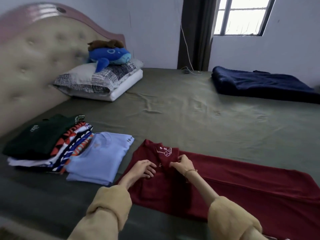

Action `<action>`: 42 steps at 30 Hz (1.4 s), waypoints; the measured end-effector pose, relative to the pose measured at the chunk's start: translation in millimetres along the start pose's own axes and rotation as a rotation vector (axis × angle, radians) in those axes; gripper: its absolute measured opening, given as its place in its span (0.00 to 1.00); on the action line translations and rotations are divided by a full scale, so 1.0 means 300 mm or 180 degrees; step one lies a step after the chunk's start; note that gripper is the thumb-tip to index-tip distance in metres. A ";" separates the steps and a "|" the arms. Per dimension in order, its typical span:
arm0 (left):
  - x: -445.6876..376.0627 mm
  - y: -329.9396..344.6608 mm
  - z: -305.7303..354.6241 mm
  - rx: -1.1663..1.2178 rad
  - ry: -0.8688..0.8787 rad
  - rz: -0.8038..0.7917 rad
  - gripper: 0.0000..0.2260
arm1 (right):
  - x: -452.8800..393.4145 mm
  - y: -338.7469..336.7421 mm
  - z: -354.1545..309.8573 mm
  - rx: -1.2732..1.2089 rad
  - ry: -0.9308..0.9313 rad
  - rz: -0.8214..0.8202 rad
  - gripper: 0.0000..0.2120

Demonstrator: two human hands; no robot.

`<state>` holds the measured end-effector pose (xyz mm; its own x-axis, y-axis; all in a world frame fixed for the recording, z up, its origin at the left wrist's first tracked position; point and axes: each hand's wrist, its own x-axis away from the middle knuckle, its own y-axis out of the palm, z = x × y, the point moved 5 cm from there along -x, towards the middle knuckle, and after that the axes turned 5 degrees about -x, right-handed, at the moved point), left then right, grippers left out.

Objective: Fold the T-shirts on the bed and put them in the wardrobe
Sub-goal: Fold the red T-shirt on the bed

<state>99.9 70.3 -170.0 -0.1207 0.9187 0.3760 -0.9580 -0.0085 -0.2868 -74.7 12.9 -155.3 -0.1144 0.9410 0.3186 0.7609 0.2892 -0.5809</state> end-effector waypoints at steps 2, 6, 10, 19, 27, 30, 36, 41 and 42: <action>0.003 -0.012 -0.031 0.0445 -0.0026 -0.0013 0.17 | 0.010 0.010 -0.010 -0.0269 -0.0064 0.0048 0.25; 0.006 -0.006 -0.052 0.0810 -0.0065 -0.0019 0.22 | 0.039 0.015 -0.008 -0.0885 -0.0143 0.0077 0.34; -0.001 -0.017 -0.066 0.1005 -0.0046 0.0039 0.27 | 0.071 0.029 -0.034 -0.0785 -0.0632 -0.0357 0.45; -0.008 -0.019 -0.097 0.1129 -0.0335 0.0272 0.29 | 0.281 0.097 -0.087 0.2885 -0.2652 -0.0992 0.54; 0.000 -0.038 -0.098 0.1157 -0.0286 0.0627 0.09 | 0.264 0.068 -0.061 0.2506 -0.2673 -0.0565 0.25; -0.006 -0.044 -0.100 0.1103 -0.0270 0.0688 0.09 | 0.237 0.049 -0.051 0.2063 -0.2439 -0.0483 0.11; -0.001 -0.044 -0.105 0.0960 -0.0100 0.0723 0.08 | 0.192 0.030 -0.058 0.1126 -0.1941 -0.0824 0.11; -0.019 -0.053 -0.132 0.0842 0.0082 0.0849 0.10 | 0.153 0.028 -0.089 0.1086 -0.2025 -0.0594 0.07; -0.020 -0.054 -0.138 0.0879 0.0118 0.0934 0.11 | 0.133 0.021 -0.095 0.1089 -0.2057 -0.0393 0.08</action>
<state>127.0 81.2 -204.1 -0.3948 0.8751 0.2798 -0.9187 -0.3736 -0.1278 -56.3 47.2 -124.6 -0.6198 0.7834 -0.0464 0.4887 0.3390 -0.8039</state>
